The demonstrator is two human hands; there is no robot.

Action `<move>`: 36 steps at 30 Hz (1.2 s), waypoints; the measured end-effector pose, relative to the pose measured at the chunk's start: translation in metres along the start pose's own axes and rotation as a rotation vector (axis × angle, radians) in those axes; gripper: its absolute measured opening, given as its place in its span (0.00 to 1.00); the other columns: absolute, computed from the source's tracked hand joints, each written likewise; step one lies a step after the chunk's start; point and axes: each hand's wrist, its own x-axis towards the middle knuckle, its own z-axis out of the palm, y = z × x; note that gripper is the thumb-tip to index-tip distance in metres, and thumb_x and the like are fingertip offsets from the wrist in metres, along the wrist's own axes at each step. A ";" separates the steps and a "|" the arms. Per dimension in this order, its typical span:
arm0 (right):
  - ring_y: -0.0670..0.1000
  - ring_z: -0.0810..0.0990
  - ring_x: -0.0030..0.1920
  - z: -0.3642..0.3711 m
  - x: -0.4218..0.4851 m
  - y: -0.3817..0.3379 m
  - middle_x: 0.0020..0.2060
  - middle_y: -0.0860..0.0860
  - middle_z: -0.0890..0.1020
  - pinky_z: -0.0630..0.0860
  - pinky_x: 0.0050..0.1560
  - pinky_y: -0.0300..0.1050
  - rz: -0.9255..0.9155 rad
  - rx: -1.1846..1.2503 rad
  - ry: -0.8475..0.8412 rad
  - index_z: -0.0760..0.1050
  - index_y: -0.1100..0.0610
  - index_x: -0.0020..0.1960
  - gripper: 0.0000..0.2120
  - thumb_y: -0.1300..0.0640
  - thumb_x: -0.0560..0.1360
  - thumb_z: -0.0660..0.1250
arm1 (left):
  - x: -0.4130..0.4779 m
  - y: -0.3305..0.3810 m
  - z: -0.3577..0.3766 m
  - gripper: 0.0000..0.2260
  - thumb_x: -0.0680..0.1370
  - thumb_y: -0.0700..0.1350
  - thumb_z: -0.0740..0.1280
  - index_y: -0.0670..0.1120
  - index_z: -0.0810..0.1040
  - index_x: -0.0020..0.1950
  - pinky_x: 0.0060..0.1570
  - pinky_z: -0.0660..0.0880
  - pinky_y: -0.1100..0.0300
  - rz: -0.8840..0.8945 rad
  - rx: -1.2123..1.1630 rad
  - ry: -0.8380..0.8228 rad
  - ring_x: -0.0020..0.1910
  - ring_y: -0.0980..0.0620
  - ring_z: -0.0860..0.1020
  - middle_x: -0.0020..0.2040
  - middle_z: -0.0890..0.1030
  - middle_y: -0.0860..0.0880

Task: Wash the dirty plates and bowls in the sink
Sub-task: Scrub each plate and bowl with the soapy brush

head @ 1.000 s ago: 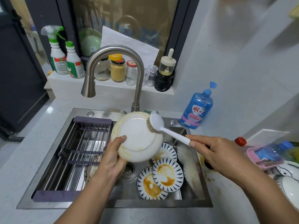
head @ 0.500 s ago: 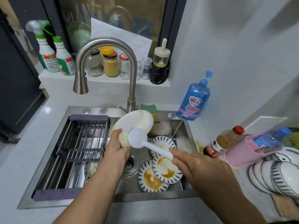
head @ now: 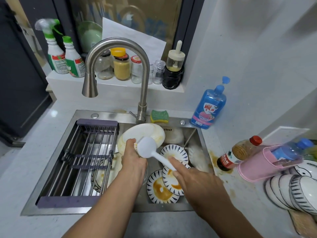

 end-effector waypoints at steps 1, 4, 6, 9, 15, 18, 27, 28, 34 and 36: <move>0.47 0.76 0.37 -0.001 0.001 0.001 0.43 0.46 0.77 0.77 0.39 0.45 -0.019 -0.029 -0.005 0.41 0.34 0.77 0.23 0.39 0.85 0.42 | -0.001 -0.002 -0.001 0.15 0.74 0.44 0.72 0.44 0.73 0.58 0.26 0.79 0.58 0.001 0.016 -0.010 0.30 0.50 0.81 0.42 0.80 0.48; 0.47 0.75 0.38 -0.008 0.010 0.012 0.45 0.46 0.73 0.75 0.38 0.43 -0.022 -0.058 -0.010 0.49 0.36 0.77 0.20 0.42 0.86 0.45 | 0.001 0.003 -0.005 0.21 0.74 0.44 0.73 0.42 0.74 0.66 0.38 0.84 0.48 0.021 0.029 -0.057 0.49 0.44 0.85 0.54 0.84 0.45; 0.49 0.78 0.42 -0.019 0.017 0.026 0.48 0.46 0.75 0.74 0.38 0.46 0.030 -0.047 -0.021 0.53 0.37 0.75 0.18 0.43 0.86 0.46 | -0.001 0.010 -0.006 0.23 0.76 0.40 0.71 0.41 0.73 0.71 0.40 0.84 0.46 0.065 0.022 -0.128 0.56 0.43 0.83 0.59 0.84 0.42; 0.51 0.80 0.46 -0.036 0.026 0.049 0.50 0.46 0.80 0.75 0.42 0.48 0.088 -0.075 -0.025 0.53 0.33 0.76 0.20 0.40 0.85 0.45 | -0.009 0.021 -0.008 0.20 0.79 0.37 0.67 0.41 0.73 0.71 0.44 0.84 0.45 0.083 0.034 -0.247 0.56 0.44 0.83 0.60 0.84 0.41; 0.48 0.76 0.40 -0.069 0.049 0.075 0.39 0.40 0.75 0.73 0.36 0.46 0.154 -0.027 -0.022 0.61 0.26 0.72 0.20 0.32 0.81 0.46 | -0.018 0.033 -0.024 0.22 0.77 0.33 0.66 0.46 0.75 0.70 0.56 0.81 0.41 0.147 0.241 -0.461 0.59 0.44 0.83 0.61 0.84 0.42; 0.51 0.76 0.43 -0.086 0.056 0.081 0.40 0.40 0.74 0.75 0.42 0.48 0.161 -0.026 -0.019 0.62 0.23 0.70 0.20 0.30 0.80 0.45 | -0.029 0.040 -0.028 0.18 0.76 0.31 0.66 0.47 0.77 0.63 0.42 0.84 0.51 0.175 0.401 -0.552 0.51 0.47 0.86 0.53 0.87 0.44; 0.46 0.75 0.49 -0.127 0.069 0.049 0.57 0.40 0.80 0.76 0.45 0.49 -0.067 -0.227 -0.010 0.58 0.24 0.71 0.19 0.31 0.81 0.43 | -0.027 0.036 -0.036 0.35 0.60 0.35 0.80 0.45 0.76 0.66 0.53 0.82 0.44 0.237 0.859 -0.666 0.55 0.39 0.84 0.56 0.85 0.40; 0.46 0.77 0.50 -0.127 0.068 0.042 0.54 0.41 0.81 0.77 0.44 0.50 -0.109 -0.237 -0.010 0.58 0.23 0.70 0.18 0.31 0.81 0.43 | -0.027 0.033 -0.038 0.35 0.59 0.37 0.81 0.46 0.76 0.65 0.54 0.82 0.44 0.250 0.900 -0.662 0.55 0.39 0.84 0.55 0.86 0.41; 0.48 0.77 0.45 -0.134 0.064 0.041 0.47 0.41 0.78 0.75 0.39 0.47 -0.105 -0.316 0.017 0.57 0.26 0.73 0.20 0.32 0.82 0.43 | -0.032 0.033 -0.035 0.32 0.62 0.34 0.81 0.45 0.77 0.64 0.56 0.81 0.43 0.266 0.822 -0.623 0.56 0.39 0.84 0.54 0.86 0.42; 0.48 0.77 0.46 -0.133 0.059 0.046 0.48 0.42 0.77 0.71 0.38 0.45 -0.036 -0.338 0.002 0.56 0.28 0.74 0.21 0.33 0.82 0.42 | -0.036 0.033 -0.031 0.27 0.68 0.31 0.75 0.44 0.77 0.65 0.54 0.82 0.43 0.224 0.651 -0.611 0.56 0.39 0.84 0.54 0.86 0.41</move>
